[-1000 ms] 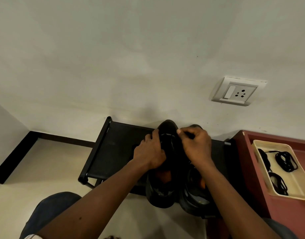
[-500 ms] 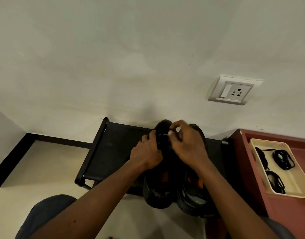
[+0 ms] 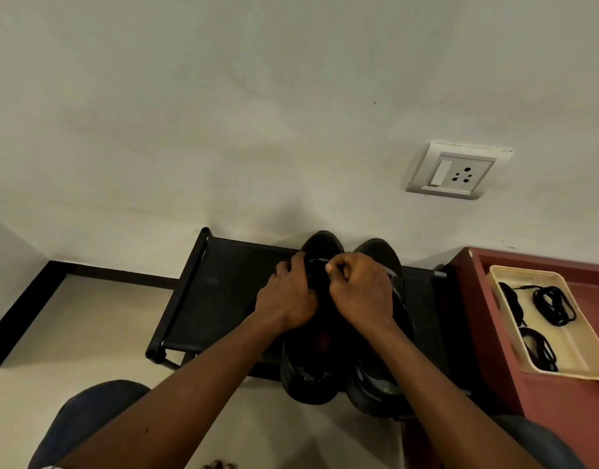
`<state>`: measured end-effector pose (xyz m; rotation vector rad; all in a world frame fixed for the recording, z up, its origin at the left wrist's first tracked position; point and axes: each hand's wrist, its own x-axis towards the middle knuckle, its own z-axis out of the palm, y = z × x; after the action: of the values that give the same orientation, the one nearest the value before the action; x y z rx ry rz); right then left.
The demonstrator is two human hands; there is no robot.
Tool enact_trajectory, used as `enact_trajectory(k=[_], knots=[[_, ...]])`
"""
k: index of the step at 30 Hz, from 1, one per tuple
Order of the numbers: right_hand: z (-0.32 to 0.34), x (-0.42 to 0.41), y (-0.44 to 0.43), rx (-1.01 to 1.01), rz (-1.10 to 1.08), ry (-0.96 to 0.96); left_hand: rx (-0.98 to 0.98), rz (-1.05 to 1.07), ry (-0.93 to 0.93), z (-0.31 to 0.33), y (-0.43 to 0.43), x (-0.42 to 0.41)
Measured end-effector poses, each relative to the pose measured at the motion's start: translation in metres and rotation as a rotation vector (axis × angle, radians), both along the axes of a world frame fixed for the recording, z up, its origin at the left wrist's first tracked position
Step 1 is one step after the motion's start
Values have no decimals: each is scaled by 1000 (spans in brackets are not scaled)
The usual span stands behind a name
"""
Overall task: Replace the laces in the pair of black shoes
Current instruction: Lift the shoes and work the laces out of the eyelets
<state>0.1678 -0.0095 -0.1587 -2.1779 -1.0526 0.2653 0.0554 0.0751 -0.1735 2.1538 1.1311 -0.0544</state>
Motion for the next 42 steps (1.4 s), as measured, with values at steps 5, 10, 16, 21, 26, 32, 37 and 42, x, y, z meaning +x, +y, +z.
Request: enact_trajectory(k=[5, 10, 16, 21, 26, 32, 37, 42], knots=[[9, 27, 1, 311, -280, 278, -33, 17, -9, 2, 0, -2], [26, 55, -3, 713, -510, 689, -36, 22, -10, 3, -2, -2], [28, 60, -4, 636, -357, 784, -13, 16, -1, 1, 0, -1], [15, 25, -3, -48, 178, 73, -10, -8, 12, -3, 1, -1], [-1, 0, -2, -253, 217, -259, 22, 13, -7, -5, 0, 0], [-4, 4, 2, -36, 28, 140, 12, 19, -11, -2, -1, -1], [9, 24, 5, 263, -262, 577, 1, 25, -28, -2, 0, -2], [28, 39, 0, 585, -440, 817, 8, 32, -25, -3, -1, -3]])
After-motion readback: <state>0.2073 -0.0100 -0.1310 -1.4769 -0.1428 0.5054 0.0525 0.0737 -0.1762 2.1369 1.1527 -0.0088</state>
